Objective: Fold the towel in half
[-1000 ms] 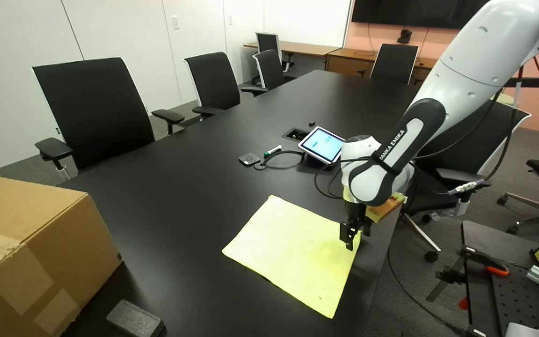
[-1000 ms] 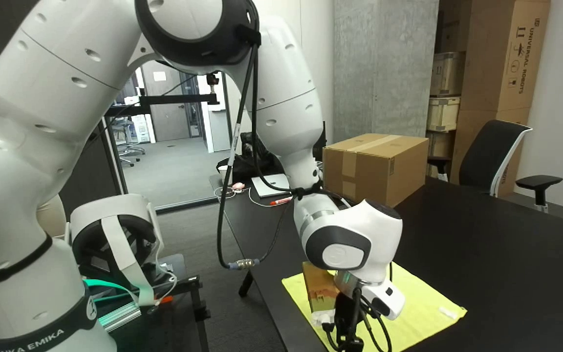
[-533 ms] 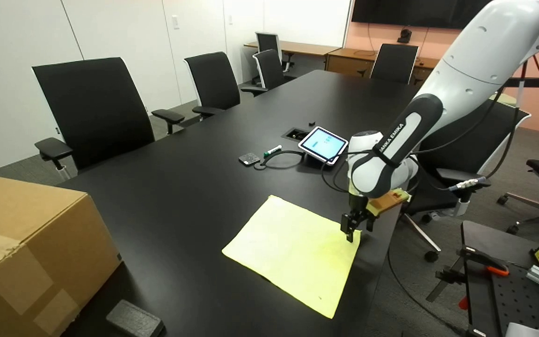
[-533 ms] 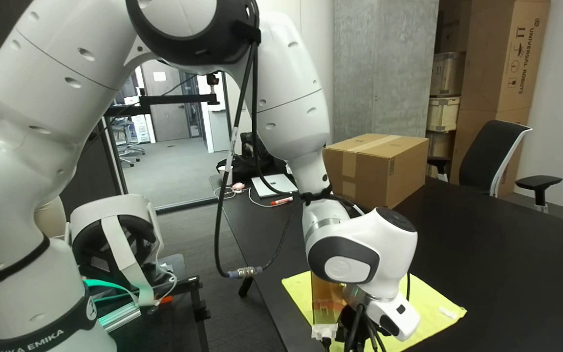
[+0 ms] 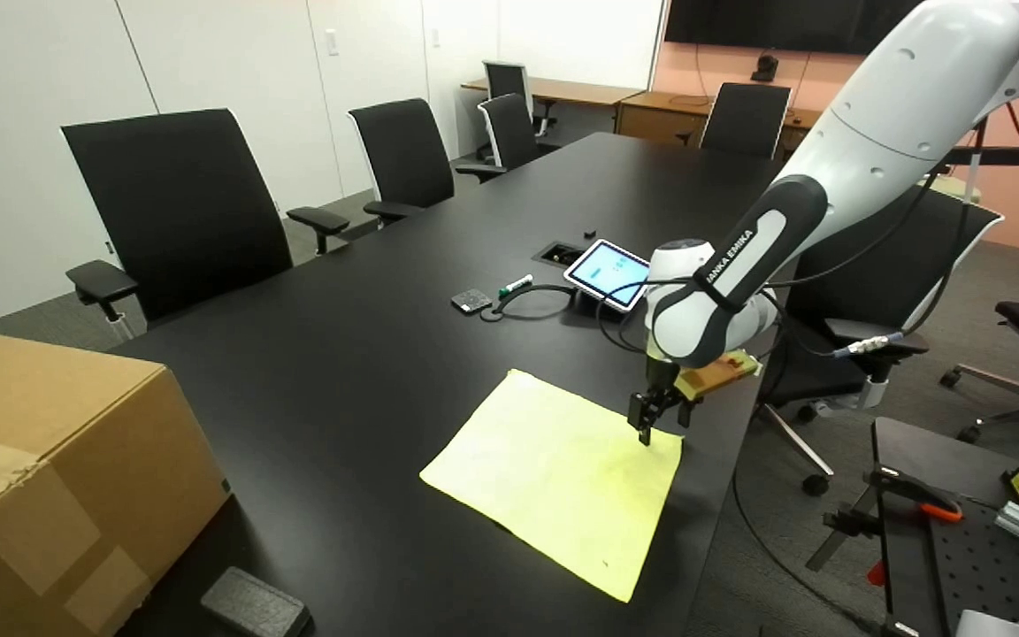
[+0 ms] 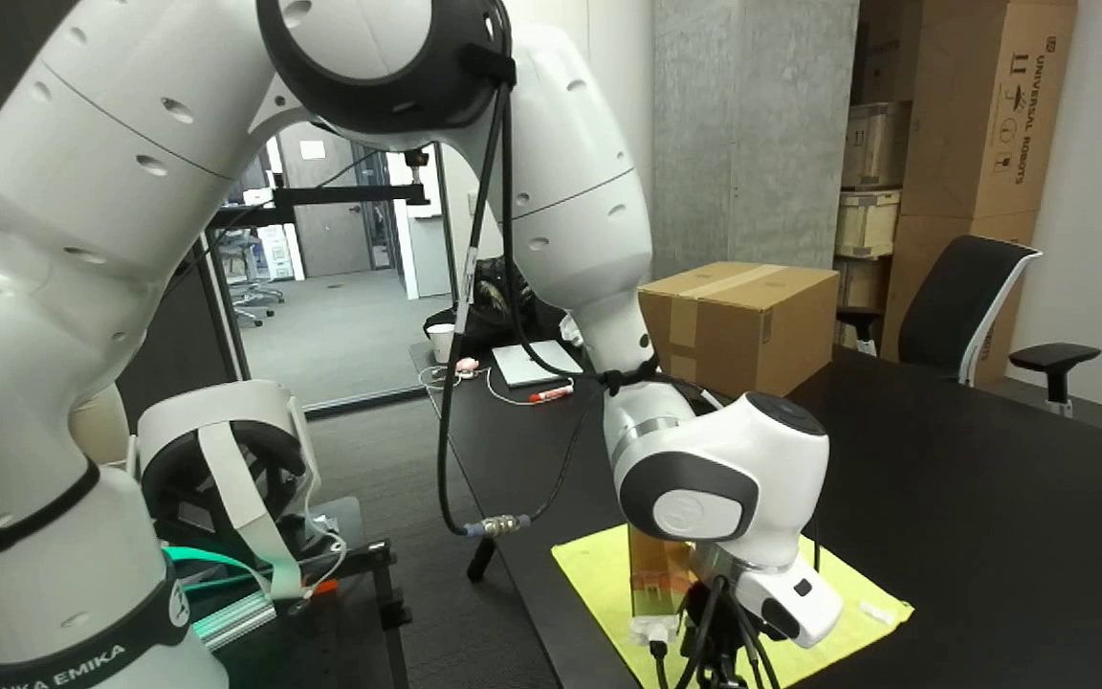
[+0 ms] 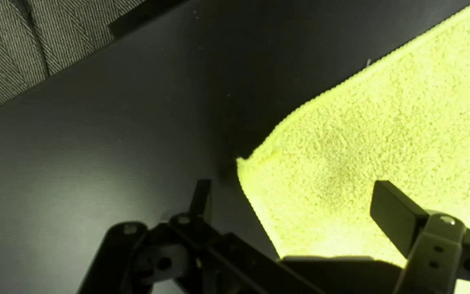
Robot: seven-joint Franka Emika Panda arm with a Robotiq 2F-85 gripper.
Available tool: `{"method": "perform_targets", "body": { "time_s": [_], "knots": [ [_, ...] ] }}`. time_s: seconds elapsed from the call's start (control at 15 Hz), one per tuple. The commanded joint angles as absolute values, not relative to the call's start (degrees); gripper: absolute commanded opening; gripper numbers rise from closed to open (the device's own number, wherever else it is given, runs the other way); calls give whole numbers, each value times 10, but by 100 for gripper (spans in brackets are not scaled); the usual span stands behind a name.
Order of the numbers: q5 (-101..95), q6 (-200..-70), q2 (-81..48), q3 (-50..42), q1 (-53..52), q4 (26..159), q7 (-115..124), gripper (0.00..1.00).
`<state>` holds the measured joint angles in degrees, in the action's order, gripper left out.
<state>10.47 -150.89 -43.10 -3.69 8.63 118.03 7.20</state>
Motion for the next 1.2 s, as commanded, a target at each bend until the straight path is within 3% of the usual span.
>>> {"method": "perform_targets", "body": {
  "time_s": [0.0, 0.73, 0.87, 0.93, 1.13],
  "knots": [
    [86, -1495, -454, -65, 55, 1140, 107, 100],
    [85, -1456, -489, -79, 42, 1113, 136, 100],
    [83, -1448, -488, -79, 42, 1111, 136, 82],
    [83, -1442, -483, -78, 42, 1112, 134, 68],
    [80, -1420, -478, -78, 41, 1105, 133, 52]
  ]
}}
